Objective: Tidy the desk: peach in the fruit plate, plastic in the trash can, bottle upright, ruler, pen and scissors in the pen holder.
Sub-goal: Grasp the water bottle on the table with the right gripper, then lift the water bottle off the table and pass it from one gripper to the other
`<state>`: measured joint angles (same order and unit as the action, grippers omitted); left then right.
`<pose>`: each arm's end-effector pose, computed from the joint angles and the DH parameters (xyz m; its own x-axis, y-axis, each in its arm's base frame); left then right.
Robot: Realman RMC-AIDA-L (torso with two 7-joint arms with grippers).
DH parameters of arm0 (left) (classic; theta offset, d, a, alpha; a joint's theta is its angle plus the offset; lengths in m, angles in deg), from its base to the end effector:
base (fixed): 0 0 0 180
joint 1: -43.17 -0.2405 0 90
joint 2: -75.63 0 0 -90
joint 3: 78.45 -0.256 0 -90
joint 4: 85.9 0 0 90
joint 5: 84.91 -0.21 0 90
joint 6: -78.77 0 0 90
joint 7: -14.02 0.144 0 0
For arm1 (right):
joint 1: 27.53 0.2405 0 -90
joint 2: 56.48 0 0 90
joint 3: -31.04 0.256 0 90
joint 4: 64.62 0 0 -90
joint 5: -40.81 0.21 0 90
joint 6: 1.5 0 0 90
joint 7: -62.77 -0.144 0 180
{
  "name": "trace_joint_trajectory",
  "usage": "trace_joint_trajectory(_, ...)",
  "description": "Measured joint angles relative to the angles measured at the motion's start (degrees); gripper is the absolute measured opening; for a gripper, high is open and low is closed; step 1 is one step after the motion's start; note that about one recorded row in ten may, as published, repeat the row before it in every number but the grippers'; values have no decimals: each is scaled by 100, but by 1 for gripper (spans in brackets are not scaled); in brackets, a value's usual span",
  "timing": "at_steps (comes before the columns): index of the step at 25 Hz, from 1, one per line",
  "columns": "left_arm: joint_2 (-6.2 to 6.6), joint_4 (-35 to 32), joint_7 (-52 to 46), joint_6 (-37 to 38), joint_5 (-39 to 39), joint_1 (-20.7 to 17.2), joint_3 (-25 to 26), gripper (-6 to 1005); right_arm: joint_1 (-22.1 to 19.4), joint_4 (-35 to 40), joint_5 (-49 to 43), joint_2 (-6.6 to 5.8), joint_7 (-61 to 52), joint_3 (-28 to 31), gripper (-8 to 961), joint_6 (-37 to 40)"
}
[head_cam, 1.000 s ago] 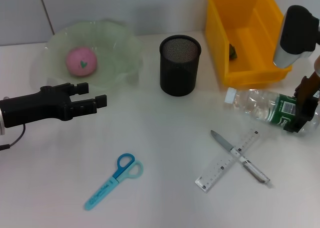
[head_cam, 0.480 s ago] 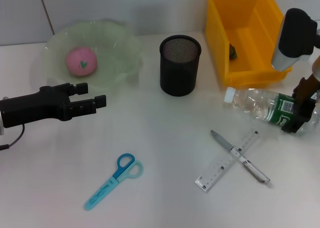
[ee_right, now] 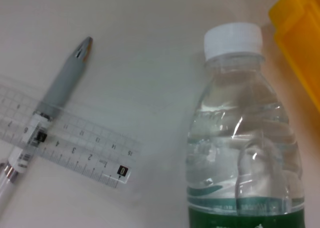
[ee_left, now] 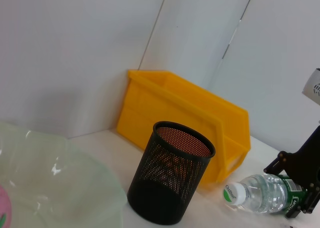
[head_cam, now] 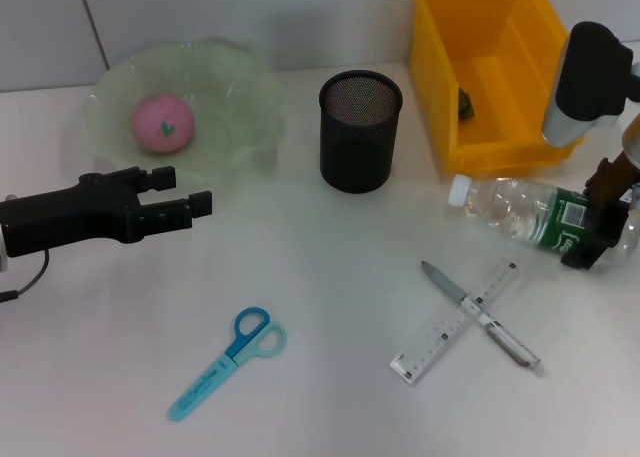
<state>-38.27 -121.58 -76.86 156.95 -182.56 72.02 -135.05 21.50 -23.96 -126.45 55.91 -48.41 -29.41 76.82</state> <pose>-0.2652 0.3525 0.0095 0.6952 0.4746 0.5398 0.6257 -0.7692 -0.1295 0.2737 0.4069 0.0382 0.7086 -0.4406 0.5511 -0.2512 -0.8874 -0.3864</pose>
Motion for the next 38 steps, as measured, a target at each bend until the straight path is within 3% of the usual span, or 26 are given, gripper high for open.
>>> trace_joint_trajectory(9, 5, 0, 0, 70, -1, -19, 18, 815, -127, 203, -3, 77, 4, 4, 770, -16)
trace_joint_trajectory(16, 15, 0, 0, 129, -6, -52, 70, 815, -413, 850, 35, 240, 150, 69, 771, 65)
trace_joint_trajectory(29, 18, 0, 0, 139, -5, -57, 70, 814, -579, 1217, 446, 244, 319, 254, 771, 292)
trace_joint_trajectory(38, 13, 0, 9, 136, 0, -38, 70, 814, -820, 1343, 1019, 270, 923, 807, 771, 292)
